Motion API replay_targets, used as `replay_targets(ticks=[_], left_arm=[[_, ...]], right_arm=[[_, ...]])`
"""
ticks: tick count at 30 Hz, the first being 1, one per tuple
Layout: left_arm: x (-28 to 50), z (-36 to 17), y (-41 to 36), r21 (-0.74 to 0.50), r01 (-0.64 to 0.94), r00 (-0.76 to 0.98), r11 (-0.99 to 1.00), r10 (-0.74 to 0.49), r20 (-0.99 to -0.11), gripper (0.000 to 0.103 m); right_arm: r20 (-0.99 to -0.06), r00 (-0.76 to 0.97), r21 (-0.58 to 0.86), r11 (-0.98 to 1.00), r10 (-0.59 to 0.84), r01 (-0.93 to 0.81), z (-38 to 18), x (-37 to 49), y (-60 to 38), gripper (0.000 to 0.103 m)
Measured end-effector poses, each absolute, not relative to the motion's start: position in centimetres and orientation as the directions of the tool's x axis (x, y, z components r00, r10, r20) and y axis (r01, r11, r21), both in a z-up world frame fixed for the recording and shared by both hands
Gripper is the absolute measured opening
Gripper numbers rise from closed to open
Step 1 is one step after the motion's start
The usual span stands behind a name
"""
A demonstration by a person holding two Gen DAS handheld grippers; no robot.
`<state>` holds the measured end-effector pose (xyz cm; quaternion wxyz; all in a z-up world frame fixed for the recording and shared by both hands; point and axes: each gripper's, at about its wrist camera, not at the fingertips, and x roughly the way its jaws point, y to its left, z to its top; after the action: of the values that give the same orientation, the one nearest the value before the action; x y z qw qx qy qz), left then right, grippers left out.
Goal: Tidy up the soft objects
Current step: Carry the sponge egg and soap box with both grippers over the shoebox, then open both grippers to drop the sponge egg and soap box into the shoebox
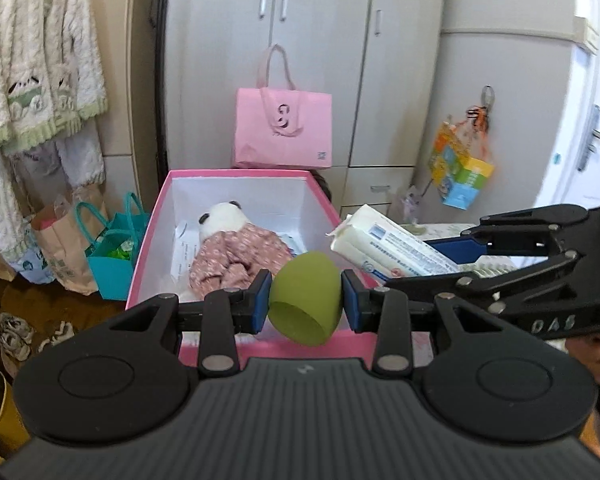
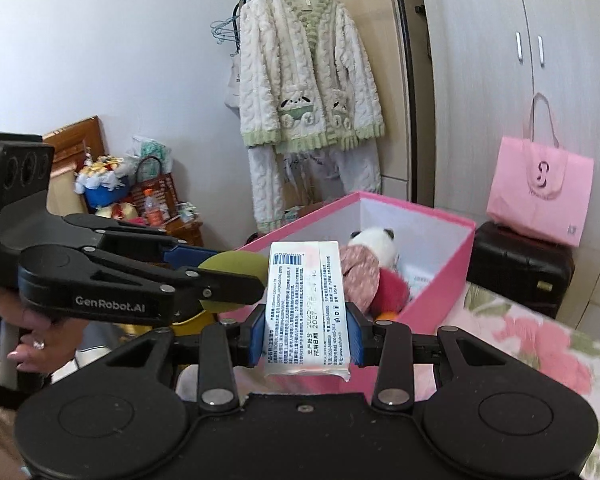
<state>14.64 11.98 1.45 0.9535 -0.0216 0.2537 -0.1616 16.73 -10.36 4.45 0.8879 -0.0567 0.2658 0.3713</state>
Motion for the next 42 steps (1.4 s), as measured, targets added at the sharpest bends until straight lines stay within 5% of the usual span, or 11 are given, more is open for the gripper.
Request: replay_targets(ticks=[23,31,42], left_arm=[[29.6,-1.9,14.5,-0.145,0.069,0.773,0.987,-0.145,-0.618,0.039],[27.2,-1.0,14.1,-0.132,0.076,0.803,0.988,-0.14,-0.579,0.059],[20.9,0.8,13.2,-0.131,0.132,0.85,0.983,-0.18,-0.494,0.063]], right_arm=[[-0.656,0.647,-0.105,0.801,0.39,-0.589,-0.4,31.9,-3.7,0.046],[-0.594,0.672,-0.068,0.804,0.443,-0.591,0.4,30.2,-5.5,0.06],[-0.505,0.706,0.004,0.819,0.497,-0.573,2.5,23.0,-10.1,0.061]])
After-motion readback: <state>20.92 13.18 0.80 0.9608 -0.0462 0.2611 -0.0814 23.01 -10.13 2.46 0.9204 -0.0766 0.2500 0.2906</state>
